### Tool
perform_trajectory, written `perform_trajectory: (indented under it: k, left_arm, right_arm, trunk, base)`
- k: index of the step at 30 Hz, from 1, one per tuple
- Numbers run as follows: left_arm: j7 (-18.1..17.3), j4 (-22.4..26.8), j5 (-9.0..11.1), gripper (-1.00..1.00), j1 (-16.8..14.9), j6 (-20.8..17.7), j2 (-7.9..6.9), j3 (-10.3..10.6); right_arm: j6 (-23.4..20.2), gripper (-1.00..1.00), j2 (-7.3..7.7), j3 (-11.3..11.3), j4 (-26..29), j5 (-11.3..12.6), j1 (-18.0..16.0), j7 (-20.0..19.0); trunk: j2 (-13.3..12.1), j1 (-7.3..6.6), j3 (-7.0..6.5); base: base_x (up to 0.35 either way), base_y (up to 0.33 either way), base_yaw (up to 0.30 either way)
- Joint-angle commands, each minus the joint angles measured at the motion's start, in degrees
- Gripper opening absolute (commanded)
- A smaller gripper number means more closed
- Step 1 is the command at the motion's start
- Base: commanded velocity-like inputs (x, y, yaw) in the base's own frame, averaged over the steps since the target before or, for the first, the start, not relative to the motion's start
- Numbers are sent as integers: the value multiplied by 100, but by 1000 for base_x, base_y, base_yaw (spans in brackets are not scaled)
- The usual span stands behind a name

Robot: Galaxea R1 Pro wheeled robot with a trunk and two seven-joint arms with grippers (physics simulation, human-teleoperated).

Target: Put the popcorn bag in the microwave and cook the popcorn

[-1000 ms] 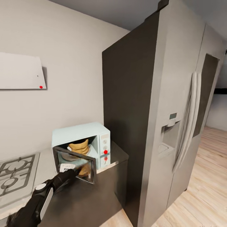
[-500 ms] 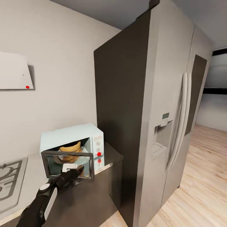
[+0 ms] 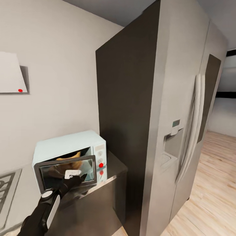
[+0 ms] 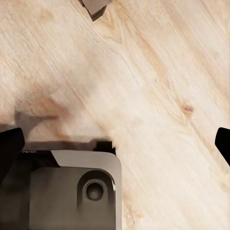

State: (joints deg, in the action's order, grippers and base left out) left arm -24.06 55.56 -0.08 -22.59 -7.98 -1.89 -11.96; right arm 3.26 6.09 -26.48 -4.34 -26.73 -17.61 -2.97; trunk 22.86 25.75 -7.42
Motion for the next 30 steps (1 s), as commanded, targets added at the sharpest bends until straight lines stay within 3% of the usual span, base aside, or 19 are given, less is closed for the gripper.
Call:
perform_trajectory:
  k: [1,30]
  left_arm:
    - [-38,7,8,100,-1,-41,6,-17]
    - [-38,16,8,100,-2,-38,4,-17]
  right_arm:
    - [34,100,6,-45,-23,-43,-6,-2]
    - [44,100,6,-41,-24,-44,-6,-2]
  trunk:
    - [5,3,2]
    - [5,3,2]
  base:
    - [74,-6,0]
    - [104,0,0]
